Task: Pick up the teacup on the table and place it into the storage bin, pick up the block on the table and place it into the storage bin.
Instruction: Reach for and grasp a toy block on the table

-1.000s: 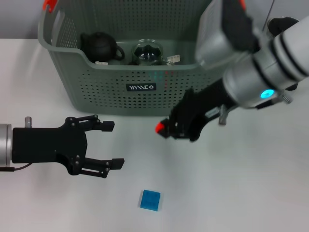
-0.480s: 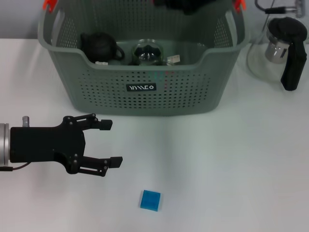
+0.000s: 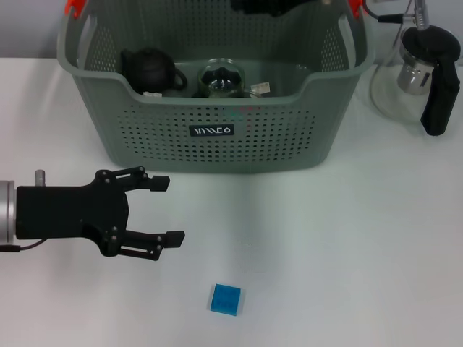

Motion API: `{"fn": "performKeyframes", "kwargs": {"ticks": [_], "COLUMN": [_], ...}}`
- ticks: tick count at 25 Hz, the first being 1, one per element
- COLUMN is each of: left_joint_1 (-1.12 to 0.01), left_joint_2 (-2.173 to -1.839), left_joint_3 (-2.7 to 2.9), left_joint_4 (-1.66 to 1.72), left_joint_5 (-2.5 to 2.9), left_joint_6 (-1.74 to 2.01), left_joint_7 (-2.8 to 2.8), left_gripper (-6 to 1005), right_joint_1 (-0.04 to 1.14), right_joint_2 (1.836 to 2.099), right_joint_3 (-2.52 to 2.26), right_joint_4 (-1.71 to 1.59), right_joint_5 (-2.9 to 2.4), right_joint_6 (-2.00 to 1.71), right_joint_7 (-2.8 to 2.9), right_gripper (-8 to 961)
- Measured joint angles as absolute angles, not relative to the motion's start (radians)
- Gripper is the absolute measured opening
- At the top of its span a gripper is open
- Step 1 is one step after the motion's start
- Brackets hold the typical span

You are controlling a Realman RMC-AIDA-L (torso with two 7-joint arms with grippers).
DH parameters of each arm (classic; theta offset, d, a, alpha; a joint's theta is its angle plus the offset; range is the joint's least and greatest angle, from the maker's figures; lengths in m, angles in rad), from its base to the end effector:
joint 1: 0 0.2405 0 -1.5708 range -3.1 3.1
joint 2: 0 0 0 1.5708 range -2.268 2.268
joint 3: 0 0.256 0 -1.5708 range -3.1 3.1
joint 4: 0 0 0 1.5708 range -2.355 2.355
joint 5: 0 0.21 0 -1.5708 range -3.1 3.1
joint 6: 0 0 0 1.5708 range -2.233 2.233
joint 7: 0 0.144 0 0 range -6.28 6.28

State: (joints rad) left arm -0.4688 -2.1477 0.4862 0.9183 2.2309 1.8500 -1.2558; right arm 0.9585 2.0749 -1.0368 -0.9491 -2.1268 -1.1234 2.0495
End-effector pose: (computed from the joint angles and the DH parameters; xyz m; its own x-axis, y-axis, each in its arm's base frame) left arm -0.2690 0.2885 0.0269 0.8807 0.1965 0.4310 0.2865 -0.9456 -0.1542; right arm 0.0622 0.4580 0.0111 0.8977 -0.2418 -0.3684 -0.3804 -0.8472 -0.3709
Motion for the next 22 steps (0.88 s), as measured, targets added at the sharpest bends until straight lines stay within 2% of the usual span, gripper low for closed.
{"fn": "performKeyframes", "kwargs": {"ticks": [4, 8, 12, 16, 18, 22], "left_joint_1": [-0.469, -0.470, -0.471, -0.471, -0.471, -0.488], "left_joint_2": [-2.146, -2.146, -2.148, -2.154, -2.156, -2.161], "left_joint_3": [0.486, 0.487, 0.509, 0.578, 0.627, 0.743], "left_joint_4": [0.920, 0.924, 0.932, 0.980, 1.030, 1.176], "left_joint_5": [2.230, 2.230, 2.234, 2.242, 2.250, 2.295], "left_joint_6": [1.850, 1.850, 1.849, 1.844, 1.852, 1.868], "left_joint_7": [-1.255, -1.257, -1.256, -1.258, -1.265, -1.332], "left_gripper": [948, 948, 947, 946, 946, 945], "right_joint_1": [0.938, 0.867, 0.756, 0.637, 0.623, 0.587], "right_joint_2": [2.077, 2.073, 2.071, 2.090, 2.092, 2.095], "right_joint_3": [-1.030, -1.023, -1.023, -1.023, -1.023, -1.023], "right_joint_4": [-0.985, -1.062, -1.159, -1.236, -1.241, -1.231], "right_joint_5": [-2.090, -1.940, -1.830, -1.812, -1.810, -1.778], "right_joint_6": [-1.178, -1.352, -1.506, -1.620, -1.637, -1.664], "right_joint_7": [2.029, 1.970, 1.941, 1.918, 1.919, 1.939], "right_gripper": [544, 706, 792, 879, 922, 933]}}
